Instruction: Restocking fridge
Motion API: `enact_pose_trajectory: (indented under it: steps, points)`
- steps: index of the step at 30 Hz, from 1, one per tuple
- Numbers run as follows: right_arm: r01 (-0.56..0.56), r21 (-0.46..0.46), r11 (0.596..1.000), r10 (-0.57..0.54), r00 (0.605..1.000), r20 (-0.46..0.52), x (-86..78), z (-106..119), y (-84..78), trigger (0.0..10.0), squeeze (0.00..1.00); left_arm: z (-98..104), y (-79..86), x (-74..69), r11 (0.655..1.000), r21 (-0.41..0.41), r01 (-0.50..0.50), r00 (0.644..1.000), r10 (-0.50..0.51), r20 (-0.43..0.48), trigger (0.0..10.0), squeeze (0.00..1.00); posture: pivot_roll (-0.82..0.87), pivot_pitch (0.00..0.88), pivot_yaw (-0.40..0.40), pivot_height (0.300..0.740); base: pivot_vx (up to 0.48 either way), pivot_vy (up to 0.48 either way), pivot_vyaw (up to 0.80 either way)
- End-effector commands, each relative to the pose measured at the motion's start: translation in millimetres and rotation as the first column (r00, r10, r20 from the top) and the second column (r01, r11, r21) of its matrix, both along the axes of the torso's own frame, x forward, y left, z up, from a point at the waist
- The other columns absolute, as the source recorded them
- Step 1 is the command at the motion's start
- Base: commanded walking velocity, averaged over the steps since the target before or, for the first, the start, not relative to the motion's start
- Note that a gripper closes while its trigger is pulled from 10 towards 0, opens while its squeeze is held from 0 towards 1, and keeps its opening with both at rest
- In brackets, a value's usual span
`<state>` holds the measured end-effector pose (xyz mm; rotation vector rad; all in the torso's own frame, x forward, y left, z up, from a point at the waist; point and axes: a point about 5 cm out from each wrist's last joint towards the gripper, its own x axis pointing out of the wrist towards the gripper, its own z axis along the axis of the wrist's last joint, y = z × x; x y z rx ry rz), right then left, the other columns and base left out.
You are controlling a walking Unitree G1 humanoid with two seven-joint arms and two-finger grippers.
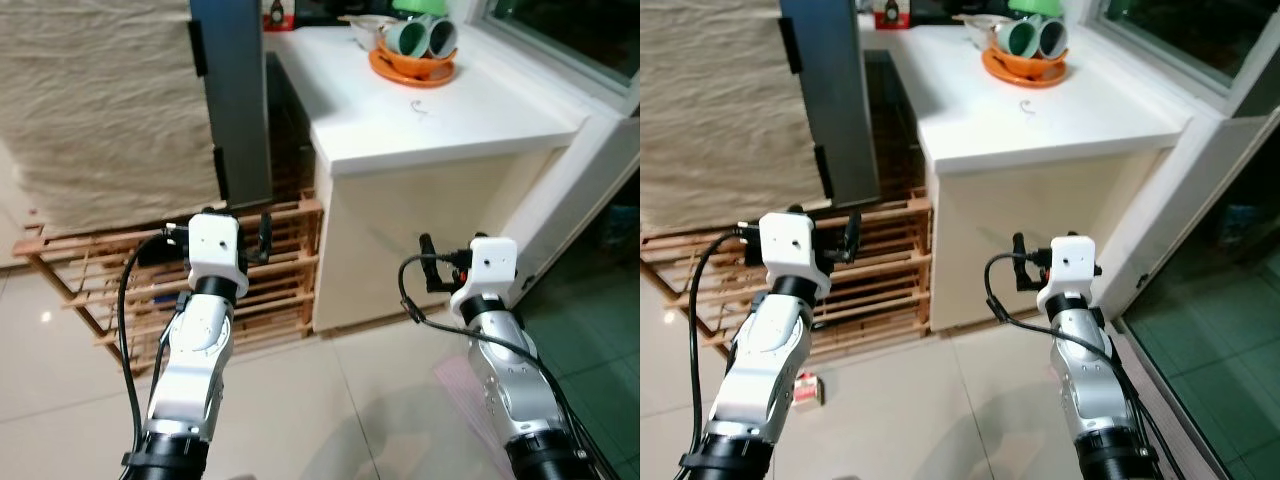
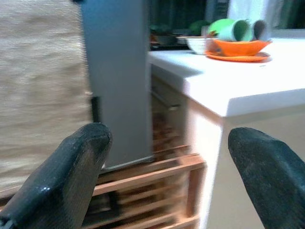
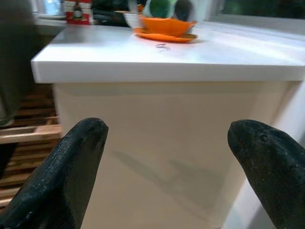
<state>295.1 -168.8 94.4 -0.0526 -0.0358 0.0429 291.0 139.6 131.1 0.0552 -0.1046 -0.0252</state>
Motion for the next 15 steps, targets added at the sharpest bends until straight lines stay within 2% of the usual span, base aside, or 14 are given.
enact_pose_trajectory:
  steps: [1,8,10,15]
  points:
    - [-0.005,-0.006,1.0,0.005,1.0,0.011,3.1,2.2,-0.4,10.0,0.0,5.1,-0.3,-0.4,0.999,-0.034,0.001,1.0,-0.001,0.003,10.0,0.0,-0.02,0.0,-0.045,0.74,0.412,0.244,0.0]
    - [-0.014,-0.008,1.0,0.014,1.0,0.003,4.8,0.2,0.3,10.0,0.0,1.0,0.4,0.9,1.0,-0.023,-0.018,0.999,0.018,-0.031,10.0,0.0,-0.02,0.0,-0.053,0.74,0.352,0.32,0.0]
    - [-0.018,-0.009,1.0,0.018,1.0,0.0,5.1,-0.3,0.4,10.0,0.0,-1.4,0.3,1.3,0.999,0.019,-0.03,0.999,0.031,-0.045,10.0,0.0,-0.02,0.0,-0.056,0.74,0.0,0.0,0.0]
    - [-0.029,-0.013,1.0,0.029,1.0,-0.009,4.9,-1.9,-0.2,10.0,0.0,-2.9,-0.2,2.8,0.999,-0.012,-0.045,0.997,0.044,-0.067,10.0,0.0,-0.02,0.0,-0.062,0.74,0.0,0.0,0.0]
